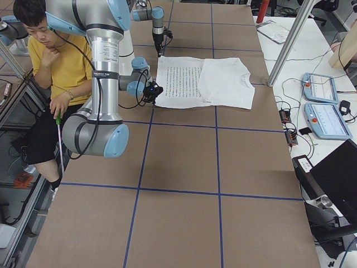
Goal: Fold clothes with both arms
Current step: 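Grasp both hem corners nearest the robot with left and right grippers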
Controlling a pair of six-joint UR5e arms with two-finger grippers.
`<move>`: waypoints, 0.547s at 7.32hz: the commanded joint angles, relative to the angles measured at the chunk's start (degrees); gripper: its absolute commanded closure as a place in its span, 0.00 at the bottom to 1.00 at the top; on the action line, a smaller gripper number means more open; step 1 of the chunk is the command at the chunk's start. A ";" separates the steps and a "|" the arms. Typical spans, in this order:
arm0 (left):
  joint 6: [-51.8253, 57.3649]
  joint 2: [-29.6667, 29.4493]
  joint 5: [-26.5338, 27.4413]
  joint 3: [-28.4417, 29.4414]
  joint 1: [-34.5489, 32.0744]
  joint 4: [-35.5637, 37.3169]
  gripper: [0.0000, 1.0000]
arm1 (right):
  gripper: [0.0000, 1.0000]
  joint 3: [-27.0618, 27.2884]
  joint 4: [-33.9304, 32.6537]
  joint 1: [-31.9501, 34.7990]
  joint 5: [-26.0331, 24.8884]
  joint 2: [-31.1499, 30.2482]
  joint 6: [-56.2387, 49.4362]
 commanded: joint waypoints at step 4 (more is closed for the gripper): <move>-4.04 3.97 -0.10 -9.56 2.63 1.14 1.00 | 1.00 6.08 -6.41 -3.50 -0.07 -0.56 0.08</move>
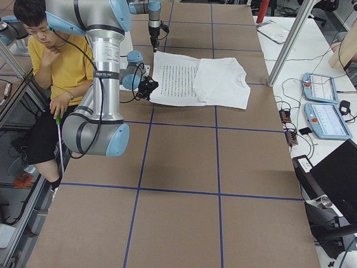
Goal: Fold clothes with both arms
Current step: 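Lift the hem with both grippers and fold it toward the collar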
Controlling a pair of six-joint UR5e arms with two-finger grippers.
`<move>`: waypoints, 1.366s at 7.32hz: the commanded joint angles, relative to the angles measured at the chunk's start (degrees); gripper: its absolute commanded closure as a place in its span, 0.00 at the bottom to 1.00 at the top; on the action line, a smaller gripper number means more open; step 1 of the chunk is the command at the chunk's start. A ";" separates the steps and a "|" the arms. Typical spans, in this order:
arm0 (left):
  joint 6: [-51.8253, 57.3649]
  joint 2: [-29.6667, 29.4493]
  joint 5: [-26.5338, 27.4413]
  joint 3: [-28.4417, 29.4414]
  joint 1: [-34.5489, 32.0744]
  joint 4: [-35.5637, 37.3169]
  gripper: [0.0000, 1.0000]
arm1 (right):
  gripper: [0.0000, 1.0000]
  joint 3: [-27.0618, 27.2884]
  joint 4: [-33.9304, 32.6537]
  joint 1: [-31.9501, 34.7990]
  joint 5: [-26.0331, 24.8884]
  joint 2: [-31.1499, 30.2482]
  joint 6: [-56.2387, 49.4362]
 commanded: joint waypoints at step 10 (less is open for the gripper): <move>22.57 -18.35 -8.13 8.17 -29.57 11.52 1.00 | 1.00 -9.33 -6.59 27.66 11.88 16.19 -17.01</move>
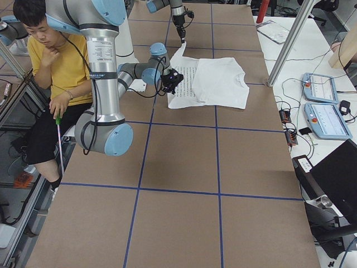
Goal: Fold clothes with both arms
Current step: 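Lift the hem with both grippers and fold it toward the collar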
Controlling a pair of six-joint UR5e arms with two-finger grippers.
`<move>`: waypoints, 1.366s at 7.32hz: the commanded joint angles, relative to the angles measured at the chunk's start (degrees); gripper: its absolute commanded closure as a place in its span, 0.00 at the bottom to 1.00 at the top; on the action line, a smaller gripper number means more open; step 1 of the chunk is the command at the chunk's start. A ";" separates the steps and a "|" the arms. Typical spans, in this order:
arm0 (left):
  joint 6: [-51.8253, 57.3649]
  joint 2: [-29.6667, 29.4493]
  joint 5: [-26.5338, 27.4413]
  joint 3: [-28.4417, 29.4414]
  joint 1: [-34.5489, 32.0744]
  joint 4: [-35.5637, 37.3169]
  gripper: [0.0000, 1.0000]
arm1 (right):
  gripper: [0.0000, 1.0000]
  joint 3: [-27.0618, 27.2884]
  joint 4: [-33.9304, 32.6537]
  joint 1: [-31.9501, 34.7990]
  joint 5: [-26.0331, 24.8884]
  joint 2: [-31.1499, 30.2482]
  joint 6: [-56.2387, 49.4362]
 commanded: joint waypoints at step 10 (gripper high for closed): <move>10.45 -17.46 -3.22 37.21 -16.75 -16.60 1.00 | 1.00 -35.45 -5.94 18.45 5.82 27.89 -17.97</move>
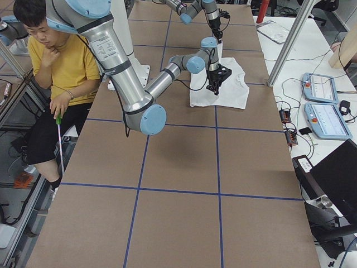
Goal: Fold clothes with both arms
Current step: 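Lay the hem down near the collar with both grippers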
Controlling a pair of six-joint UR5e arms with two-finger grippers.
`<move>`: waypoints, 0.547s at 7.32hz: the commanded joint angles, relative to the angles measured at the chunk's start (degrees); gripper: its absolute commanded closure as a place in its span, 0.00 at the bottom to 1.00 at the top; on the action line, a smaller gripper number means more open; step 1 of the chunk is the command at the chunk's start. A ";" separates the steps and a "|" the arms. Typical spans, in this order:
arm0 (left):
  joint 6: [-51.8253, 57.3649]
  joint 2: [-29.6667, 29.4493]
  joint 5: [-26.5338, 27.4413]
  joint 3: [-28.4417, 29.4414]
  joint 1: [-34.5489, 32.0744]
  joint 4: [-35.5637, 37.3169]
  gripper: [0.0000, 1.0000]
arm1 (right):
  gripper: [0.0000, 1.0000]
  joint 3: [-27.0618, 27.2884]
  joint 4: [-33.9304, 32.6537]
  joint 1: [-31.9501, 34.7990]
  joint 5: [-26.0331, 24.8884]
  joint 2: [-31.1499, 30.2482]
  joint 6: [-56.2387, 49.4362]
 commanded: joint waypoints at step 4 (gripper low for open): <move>0.07 -5.25 0.63 15.34 -0.22 -10.63 1.00 | 1.00 -19.28 8.94 3.36 -0.15 8.09 -3.94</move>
